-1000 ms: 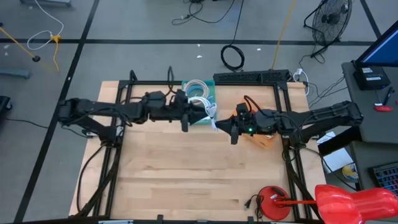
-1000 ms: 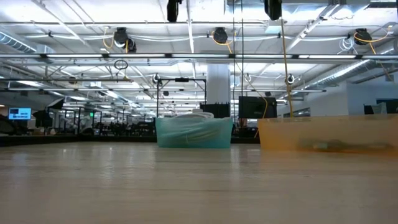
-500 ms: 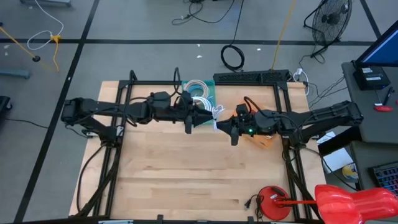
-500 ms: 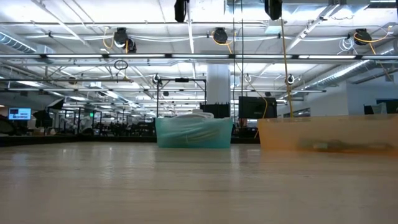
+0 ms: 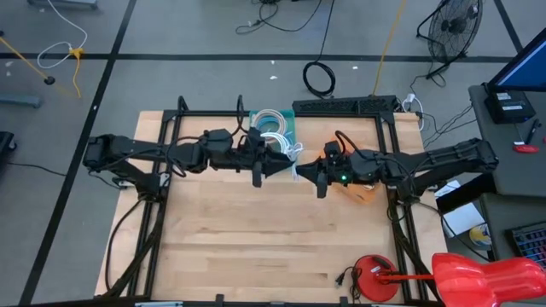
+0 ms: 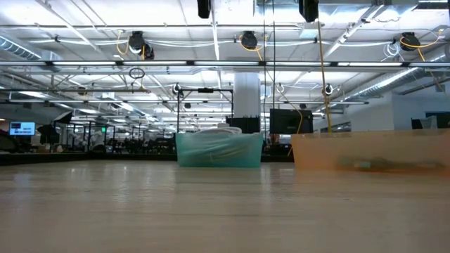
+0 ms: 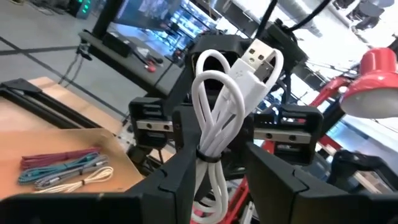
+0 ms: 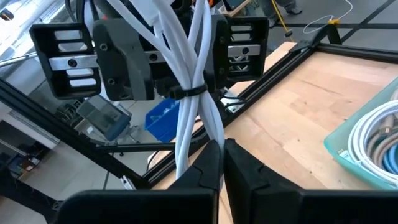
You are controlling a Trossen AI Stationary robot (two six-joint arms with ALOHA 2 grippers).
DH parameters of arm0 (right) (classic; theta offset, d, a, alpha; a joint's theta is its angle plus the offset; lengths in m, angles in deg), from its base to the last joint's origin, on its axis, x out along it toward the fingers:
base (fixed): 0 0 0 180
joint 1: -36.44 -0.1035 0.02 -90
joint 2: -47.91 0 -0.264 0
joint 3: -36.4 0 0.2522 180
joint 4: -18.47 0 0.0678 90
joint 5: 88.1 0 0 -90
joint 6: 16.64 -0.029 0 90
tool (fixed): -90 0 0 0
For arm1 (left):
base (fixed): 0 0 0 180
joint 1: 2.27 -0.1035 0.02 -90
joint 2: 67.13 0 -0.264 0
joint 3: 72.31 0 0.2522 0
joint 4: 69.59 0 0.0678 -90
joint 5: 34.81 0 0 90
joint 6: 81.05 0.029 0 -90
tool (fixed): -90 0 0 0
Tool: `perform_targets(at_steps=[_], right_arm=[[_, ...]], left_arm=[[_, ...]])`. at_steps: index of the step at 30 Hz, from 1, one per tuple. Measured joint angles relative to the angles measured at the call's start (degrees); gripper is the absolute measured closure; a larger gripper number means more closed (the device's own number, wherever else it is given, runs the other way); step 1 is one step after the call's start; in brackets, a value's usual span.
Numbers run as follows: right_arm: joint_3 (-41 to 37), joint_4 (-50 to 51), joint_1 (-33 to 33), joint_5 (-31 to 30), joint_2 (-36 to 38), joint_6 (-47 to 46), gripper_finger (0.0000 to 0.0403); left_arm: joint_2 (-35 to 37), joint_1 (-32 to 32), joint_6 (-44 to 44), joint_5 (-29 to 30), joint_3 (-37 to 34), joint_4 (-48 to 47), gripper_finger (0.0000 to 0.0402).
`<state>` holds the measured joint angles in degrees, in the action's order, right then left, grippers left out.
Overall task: Pick & Place USB Port
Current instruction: Put the white charger cable into the orange bin
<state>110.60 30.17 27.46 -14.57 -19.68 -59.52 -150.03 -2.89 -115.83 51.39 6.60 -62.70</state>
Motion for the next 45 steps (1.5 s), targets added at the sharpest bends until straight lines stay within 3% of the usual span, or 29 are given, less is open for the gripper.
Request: perform_targets(at_steps=[13, 15, 18, 21, 27, 32, 39, 45], right_arm=[[0.0, 0.2, 0.0, 0.0, 0.0, -0.1, 0.0403], [0.0, 0.2, 0.0, 0.0, 0.0, 0.0, 0.0403], [0.0, 0.2, 0.0, 0.0, 0.0, 0.2, 0.0403], [0.0, -0.3, 0.0, 0.6, 0.0, 1.6, 0.0395], [0.0, -5.5, 0.0, 5.9, 0.4, 2.9, 0.0341], [0.0, -7.6, -0.3, 6.2, 2.2, 2.3, 0.0284], [0.0, -5.1, 1.3, 6.2, 5.0, 4.8, 0.0219], [0.0, -3.7, 7.0, 6.9, 3.2, 3.4, 0.0189]], left_arm=[[0.0, -1.7, -1.1, 2.4, 0.0, 1.8, 0.0274], [-0.3, -2.0, -1.6, 2.4, 0.0, 1.8, 0.0299], [-0.5, -2.0, -1.7, 2.1, 0.0, 1.5, 0.0369], [-0.5, -2.0, -2.4, 1.7, 0.0, 1.5, 0.0386], [1.0, -2.5, -4.1, -2.4, 0.0, 0.8, 0.0394], [2.9, -2.8, -5.3, -6.8, -0.2, -1.5, 0.0394], [5.8, -2.9, -2.2, -3.5, 0.0, -7.2, 0.0394], [4.8, -4.5, -3.6, -3.6, 0.1, -2.6, 0.0394]])
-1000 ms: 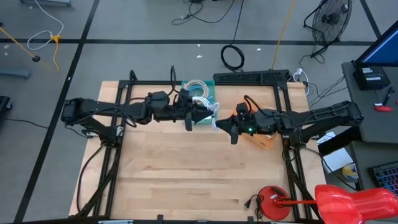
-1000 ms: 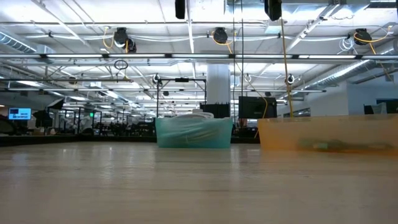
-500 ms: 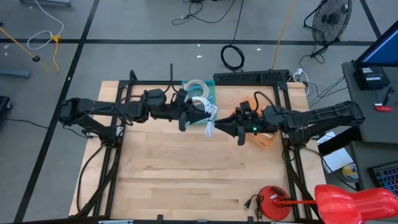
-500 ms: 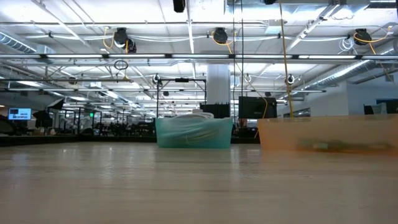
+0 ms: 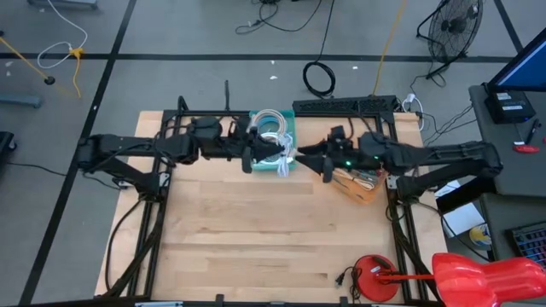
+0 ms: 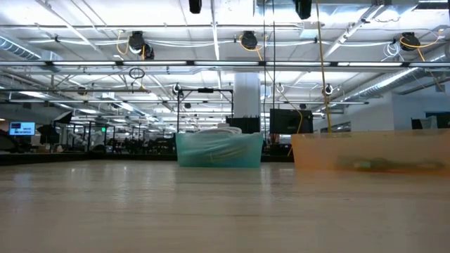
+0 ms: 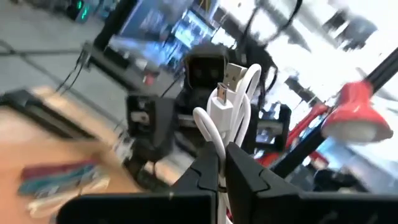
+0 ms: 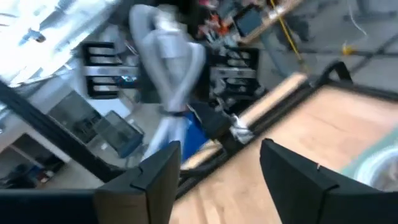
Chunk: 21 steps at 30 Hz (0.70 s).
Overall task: Pick & Place USB Port
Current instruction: Put the white charger cable into the orange bin
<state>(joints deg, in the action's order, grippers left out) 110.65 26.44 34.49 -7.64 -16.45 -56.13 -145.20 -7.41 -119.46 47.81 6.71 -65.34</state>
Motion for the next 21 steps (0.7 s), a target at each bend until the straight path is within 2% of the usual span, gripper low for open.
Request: perform_targets(at_steps=[4, 7, 14, 21], right_arm=[[0.0, -1.5, 3.7, 6.5, -2.6, -3.5, 0.0169], [0.0, -5.3, 4.2, 8.1, -3.8, -3.8, 0.0155], [0.0, -6.9, 4.3, 8.1, -4.0, -3.3, 0.0143], [0.0, -8.1, 4.2, 6.4, -5.1, -3.4, 0.0162]], left_arm=[[-0.3, -0.4, 1.3, -0.1, -0.2, -1.9, 0.0394], [-0.1, -1.0, 1.2, 0.0, -0.1, -2.6, 0.0394], [-0.2, -1.2, 0.6, 0.1, -0.1, -2.3, 0.0394], [-0.2, -1.1, 0.4, 0.4, -0.1, -1.2, 0.0394]])
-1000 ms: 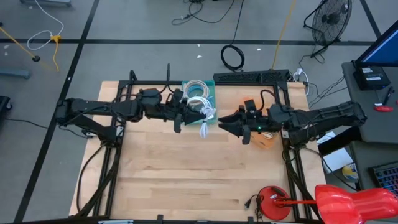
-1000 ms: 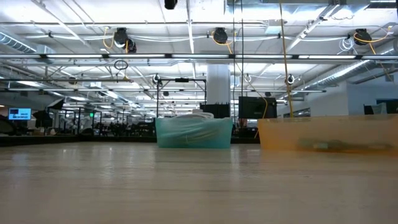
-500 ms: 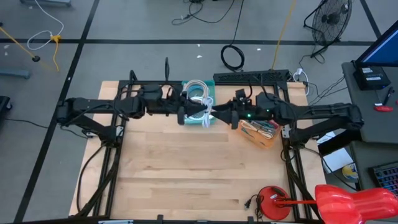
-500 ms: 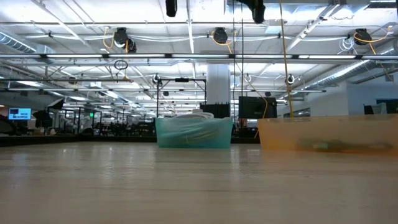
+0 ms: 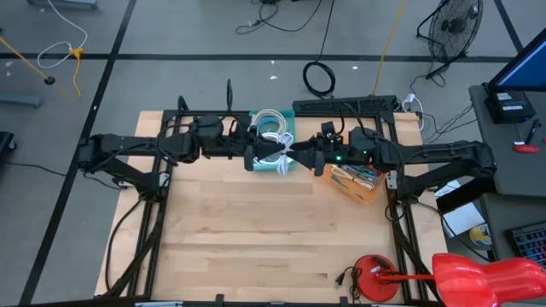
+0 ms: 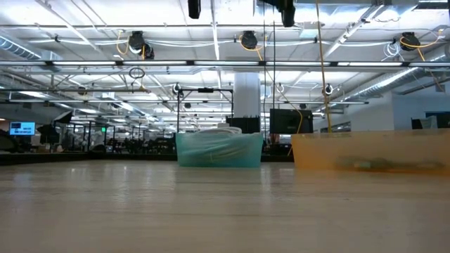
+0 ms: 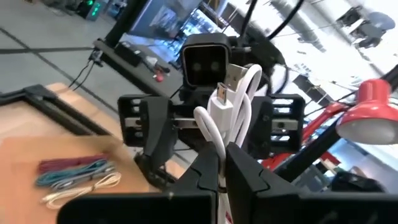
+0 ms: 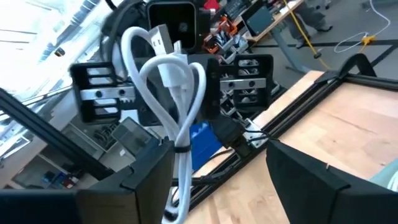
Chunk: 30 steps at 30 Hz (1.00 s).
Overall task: Pick & Place USB Port
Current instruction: Put the white charger cable into the orange bin
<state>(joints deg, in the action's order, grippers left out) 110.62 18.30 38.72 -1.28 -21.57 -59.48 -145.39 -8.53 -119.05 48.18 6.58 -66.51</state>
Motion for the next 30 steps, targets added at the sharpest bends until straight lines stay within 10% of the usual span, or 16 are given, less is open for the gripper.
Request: perform_targets(at_steps=[14, 30], right_arm=[[0.0, -6.2, -0.3, 2.3, -4.2, -2.9, 0.0190], [0.0, -6.8, -0.2, 4.9, -4.1, -2.2, 0.0379]], left_arm=[[-0.5, -0.2, 0.0, 0.0, 0.0, -0.5, 0.0394], [-0.5, -0.2, -1.5, -1.0, 0.0, -1.5, 0.0373]])
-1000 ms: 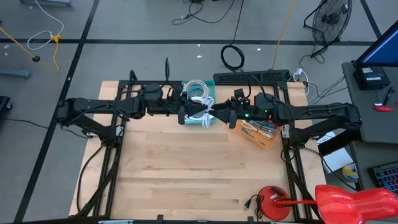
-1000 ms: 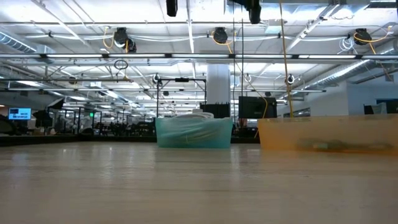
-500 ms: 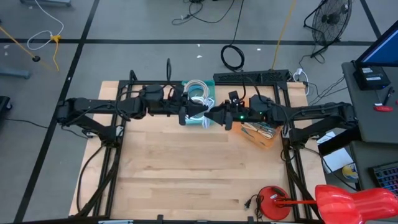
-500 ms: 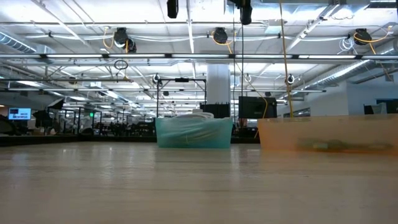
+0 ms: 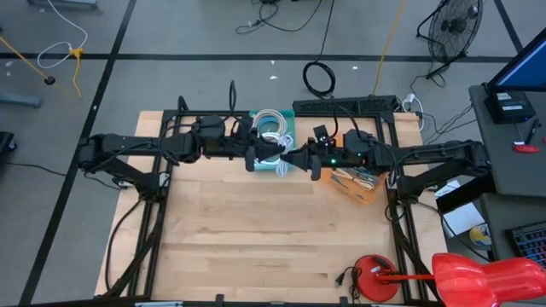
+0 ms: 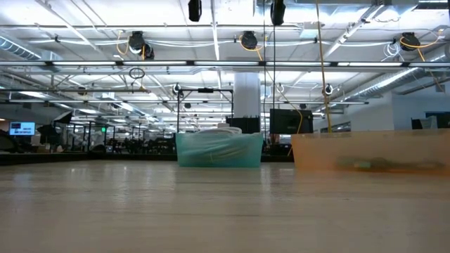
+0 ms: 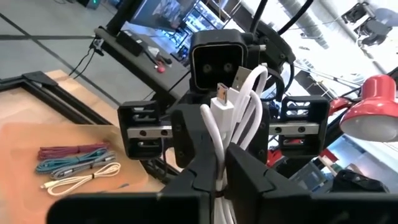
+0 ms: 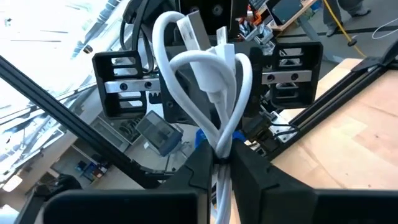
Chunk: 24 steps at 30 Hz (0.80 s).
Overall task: Pick & Place USB Port
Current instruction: Put the white charger cable into the orange bin
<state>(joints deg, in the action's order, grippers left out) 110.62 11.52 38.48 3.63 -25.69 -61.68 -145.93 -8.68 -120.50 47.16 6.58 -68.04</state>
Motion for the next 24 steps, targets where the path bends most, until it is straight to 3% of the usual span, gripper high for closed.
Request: perform_targets(at_steps=[6, 17, 20, 24], right_arm=[[0.0, 1.3, 0.0, 0.1, 0.4, -0.6, 0.0378], [0.0, 18.2, 0.2, -0.5, 5.9, 4.8, 0.0378], [0.0, 27.0, 0.6, -0.8, 8.1, 6.1, 0.0378], [-0.1, 44.4, 1.0, -6.0, 11.1, 7.7, 0.0378]], left_arm=[[0.5, -0.1, 0.4, -1.0, 0.0, -0.6, 0.0360], [4.0, -2.7, 1.4, -2.4, 0.0, -10.6, 0.0356], [4.0, -2.7, 1.4, -2.6, 0.0, -11.6, 0.0356], [4.0, -2.1, 1.4, -3.0, 0.0, -13.9, 0.0355]])
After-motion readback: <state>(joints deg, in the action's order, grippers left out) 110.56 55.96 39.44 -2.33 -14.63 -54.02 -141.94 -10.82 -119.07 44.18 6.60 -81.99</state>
